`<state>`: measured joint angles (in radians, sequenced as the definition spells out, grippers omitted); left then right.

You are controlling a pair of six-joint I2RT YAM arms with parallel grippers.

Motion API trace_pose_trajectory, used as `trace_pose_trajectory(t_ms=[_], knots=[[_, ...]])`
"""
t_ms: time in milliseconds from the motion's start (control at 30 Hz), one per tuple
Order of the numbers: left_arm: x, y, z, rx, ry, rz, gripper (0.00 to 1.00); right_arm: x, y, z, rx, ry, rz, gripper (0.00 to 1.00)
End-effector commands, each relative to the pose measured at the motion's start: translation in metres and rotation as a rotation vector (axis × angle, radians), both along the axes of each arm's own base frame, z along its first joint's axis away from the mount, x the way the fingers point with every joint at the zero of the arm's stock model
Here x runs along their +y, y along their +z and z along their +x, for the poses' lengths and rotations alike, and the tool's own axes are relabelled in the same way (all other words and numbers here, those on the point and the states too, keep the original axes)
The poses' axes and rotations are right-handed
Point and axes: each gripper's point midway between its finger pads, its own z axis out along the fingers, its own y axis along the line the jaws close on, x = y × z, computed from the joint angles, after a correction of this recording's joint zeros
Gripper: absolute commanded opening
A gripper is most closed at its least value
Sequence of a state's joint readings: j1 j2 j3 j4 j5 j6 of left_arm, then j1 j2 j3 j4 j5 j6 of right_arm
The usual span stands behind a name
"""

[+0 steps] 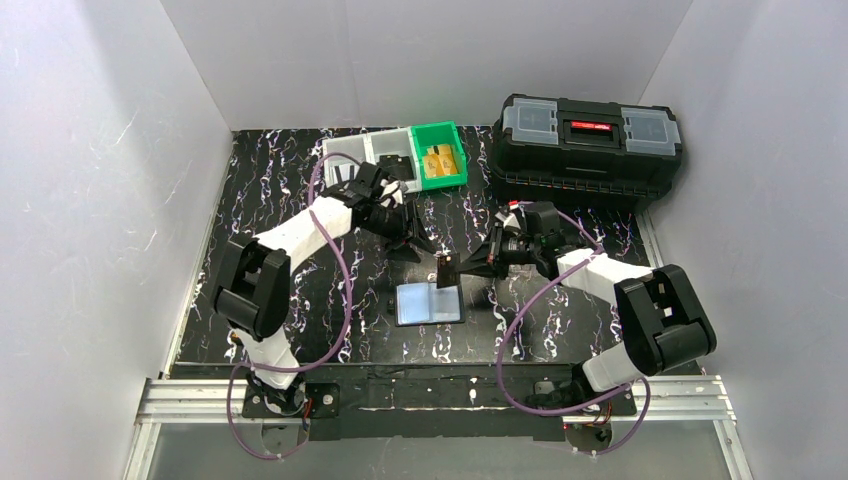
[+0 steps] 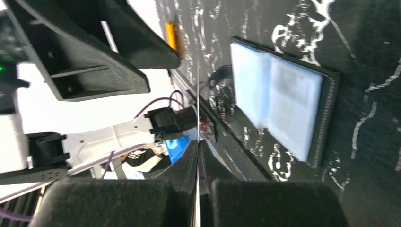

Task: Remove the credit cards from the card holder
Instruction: Place the credit card in the storage box.

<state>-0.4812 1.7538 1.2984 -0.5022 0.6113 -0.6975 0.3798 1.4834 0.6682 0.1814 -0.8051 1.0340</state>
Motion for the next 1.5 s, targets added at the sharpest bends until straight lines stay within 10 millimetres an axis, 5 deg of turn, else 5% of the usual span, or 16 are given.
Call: trace_pose_trajectory(t_ms=[0,200,500,800,867,933,1067,1233,1467], knots=[[-0.012,0.052,-0.004,0.041,0.029,-0.287,0.49,0.012,0.057,0.011,-0.065,0.029,0.168,0.01],[-0.020,0.065,-0.005,0.090,0.055,-0.434,0.49,0.018,0.080,0.019,-0.071,0.028,0.255,0.01],[-0.026,0.070,0.000,0.113,0.076,-0.517,0.44,0.022,0.082,0.024,-0.064,0.028,0.282,0.01],[-0.028,0.071,-0.004,0.129,0.047,-0.539,0.03,0.021,0.076,0.024,-0.057,0.017,0.252,0.01],[-0.028,0.070,-0.006,0.133,0.035,-0.540,0.00,0.021,0.074,0.023,-0.057,0.015,0.236,0.02],[-0.027,0.070,-0.007,0.126,0.031,-0.532,0.00,0.020,0.072,0.023,-0.069,0.013,0.215,0.23],[-0.019,0.068,-0.008,0.064,0.030,-0.427,0.00,0.011,0.063,0.023,-0.074,-0.016,0.083,0.97],[-0.001,0.079,0.015,-0.092,0.074,-0.265,0.00,-0.007,0.062,0.023,-0.129,-0.074,-0.089,0.98],[0.042,0.094,0.092,-0.340,0.184,0.001,0.00,-0.030,0.055,0.018,-0.169,-0.130,-0.239,0.98]])
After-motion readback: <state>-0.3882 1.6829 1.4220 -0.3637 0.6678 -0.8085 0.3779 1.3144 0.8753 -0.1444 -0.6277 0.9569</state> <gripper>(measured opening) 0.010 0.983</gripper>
